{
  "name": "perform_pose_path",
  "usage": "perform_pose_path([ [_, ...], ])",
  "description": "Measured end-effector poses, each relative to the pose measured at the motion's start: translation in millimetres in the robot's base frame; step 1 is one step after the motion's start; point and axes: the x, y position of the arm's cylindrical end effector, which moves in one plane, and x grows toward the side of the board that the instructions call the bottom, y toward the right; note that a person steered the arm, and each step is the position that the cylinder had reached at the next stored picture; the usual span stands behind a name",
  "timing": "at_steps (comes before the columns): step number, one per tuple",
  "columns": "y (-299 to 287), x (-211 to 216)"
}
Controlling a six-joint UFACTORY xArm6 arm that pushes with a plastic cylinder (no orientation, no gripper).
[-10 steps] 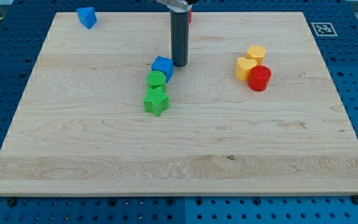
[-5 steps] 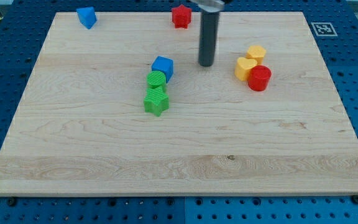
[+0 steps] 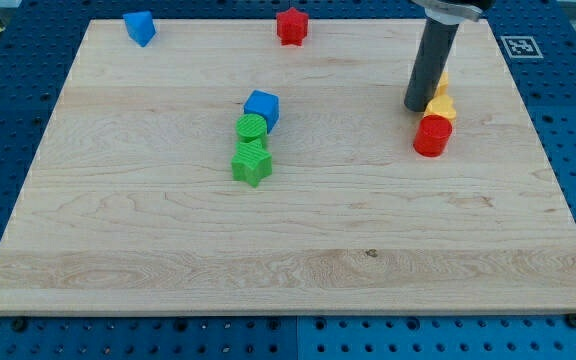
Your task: Push the hexagon to the top right corner
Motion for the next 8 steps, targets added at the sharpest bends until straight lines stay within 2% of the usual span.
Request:
perform_pose_path([
  [2, 5, -32],
  [5, 29, -23],
  [8, 32, -45],
])
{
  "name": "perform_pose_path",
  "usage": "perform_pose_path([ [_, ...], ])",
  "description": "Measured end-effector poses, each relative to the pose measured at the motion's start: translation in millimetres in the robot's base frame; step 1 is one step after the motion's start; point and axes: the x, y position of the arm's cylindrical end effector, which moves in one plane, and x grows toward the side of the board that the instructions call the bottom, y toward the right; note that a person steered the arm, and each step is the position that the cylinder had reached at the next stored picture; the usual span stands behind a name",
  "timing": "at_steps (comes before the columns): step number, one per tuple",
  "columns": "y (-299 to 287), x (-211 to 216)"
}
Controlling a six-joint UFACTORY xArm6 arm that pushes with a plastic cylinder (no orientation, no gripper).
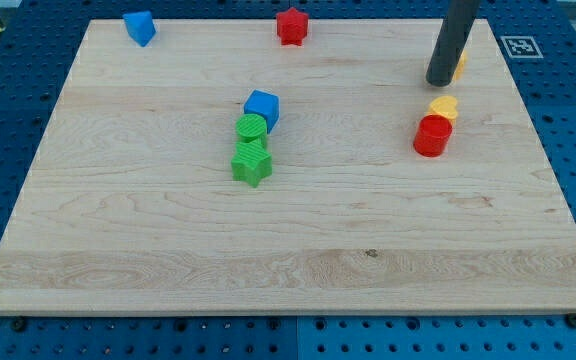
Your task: Push the hexagon to the top right corner
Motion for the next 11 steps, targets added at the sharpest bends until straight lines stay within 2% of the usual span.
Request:
perform_pose_path([
  [3, 21, -1],
  [11, 25, -66],
])
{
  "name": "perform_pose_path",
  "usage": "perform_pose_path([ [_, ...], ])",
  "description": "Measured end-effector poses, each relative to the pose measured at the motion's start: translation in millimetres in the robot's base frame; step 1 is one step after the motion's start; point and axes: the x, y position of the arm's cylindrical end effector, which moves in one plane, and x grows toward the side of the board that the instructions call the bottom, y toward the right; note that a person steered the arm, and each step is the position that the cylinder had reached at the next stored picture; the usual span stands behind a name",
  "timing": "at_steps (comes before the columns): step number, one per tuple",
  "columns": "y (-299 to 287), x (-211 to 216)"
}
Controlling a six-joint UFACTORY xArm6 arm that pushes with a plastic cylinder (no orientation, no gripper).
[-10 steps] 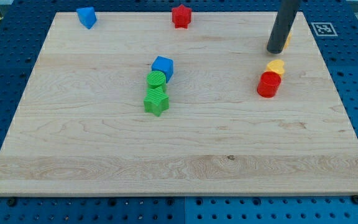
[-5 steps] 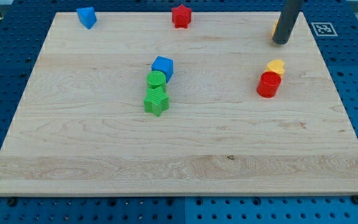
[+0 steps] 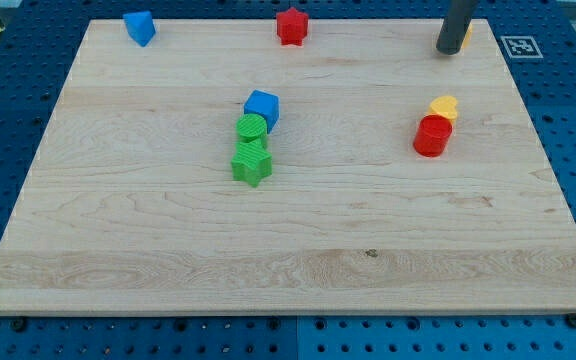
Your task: Push the hexagon to the top right corner
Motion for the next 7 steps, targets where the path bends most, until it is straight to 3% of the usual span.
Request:
perform_pose_path([
  [1, 0, -22],
  [4, 0, -19],
  [5, -2, -10],
  [7, -43, 48],
])
